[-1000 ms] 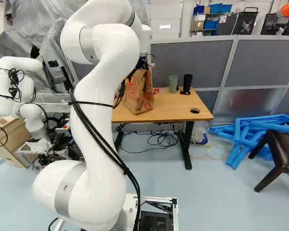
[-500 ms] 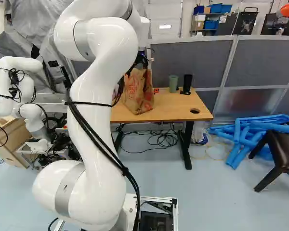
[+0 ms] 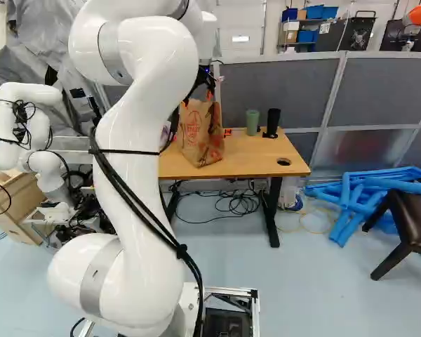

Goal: Pick up the bag on the ground and place it on the table

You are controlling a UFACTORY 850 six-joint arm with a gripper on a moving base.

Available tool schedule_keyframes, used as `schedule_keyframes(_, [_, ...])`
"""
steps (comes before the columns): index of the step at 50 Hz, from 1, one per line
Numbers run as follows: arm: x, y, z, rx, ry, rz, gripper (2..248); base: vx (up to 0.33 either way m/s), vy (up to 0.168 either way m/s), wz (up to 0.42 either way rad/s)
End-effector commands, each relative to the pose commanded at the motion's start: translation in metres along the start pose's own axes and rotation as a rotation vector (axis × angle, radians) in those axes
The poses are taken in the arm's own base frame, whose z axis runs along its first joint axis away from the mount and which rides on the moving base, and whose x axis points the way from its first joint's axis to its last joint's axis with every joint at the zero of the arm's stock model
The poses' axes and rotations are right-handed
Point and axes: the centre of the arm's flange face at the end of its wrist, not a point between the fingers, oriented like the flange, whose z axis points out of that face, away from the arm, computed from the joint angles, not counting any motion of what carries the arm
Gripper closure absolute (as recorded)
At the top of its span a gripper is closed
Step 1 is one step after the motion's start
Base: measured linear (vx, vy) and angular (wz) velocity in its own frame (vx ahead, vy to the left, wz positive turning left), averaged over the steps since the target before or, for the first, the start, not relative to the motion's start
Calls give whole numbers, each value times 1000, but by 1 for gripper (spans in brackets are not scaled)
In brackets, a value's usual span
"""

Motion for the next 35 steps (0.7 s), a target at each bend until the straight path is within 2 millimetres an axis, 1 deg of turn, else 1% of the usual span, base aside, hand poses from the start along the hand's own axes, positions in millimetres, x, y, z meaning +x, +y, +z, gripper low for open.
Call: schedule_keyframes(35, [14, -7, -49, -61, 44, -23, 3, 0, 0, 0])
